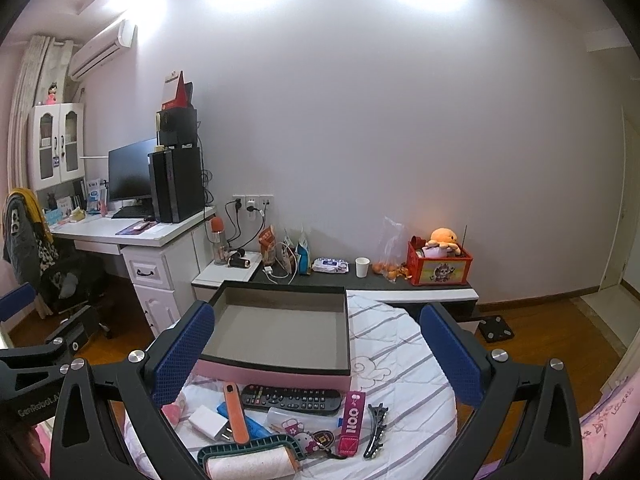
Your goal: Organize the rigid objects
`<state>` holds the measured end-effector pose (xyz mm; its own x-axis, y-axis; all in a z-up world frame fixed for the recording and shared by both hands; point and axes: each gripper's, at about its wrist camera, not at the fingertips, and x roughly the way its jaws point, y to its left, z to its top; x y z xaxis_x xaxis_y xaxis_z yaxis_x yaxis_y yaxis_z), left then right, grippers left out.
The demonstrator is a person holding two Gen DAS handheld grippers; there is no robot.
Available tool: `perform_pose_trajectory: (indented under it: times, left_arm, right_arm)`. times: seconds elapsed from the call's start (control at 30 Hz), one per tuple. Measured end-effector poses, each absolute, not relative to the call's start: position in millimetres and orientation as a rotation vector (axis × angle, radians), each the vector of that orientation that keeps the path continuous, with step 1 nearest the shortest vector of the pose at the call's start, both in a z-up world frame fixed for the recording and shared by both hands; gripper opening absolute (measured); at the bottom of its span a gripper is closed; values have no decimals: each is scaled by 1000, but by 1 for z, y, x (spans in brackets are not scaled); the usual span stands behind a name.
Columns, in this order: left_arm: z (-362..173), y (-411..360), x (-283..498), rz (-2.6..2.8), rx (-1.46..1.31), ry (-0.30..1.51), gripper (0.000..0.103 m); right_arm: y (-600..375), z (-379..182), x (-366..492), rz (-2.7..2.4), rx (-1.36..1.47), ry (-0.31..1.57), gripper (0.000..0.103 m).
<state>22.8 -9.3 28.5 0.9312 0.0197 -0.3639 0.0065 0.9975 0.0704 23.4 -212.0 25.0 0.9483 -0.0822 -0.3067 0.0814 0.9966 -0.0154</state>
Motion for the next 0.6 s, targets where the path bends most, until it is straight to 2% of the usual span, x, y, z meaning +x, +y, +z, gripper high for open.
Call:
perform_pose_trajectory:
  times: [0.6]
  left_arm:
    - [57,-11,24,21,67,313,103]
  right_arm:
    - [-204,47,25,-78,-22,253,103]
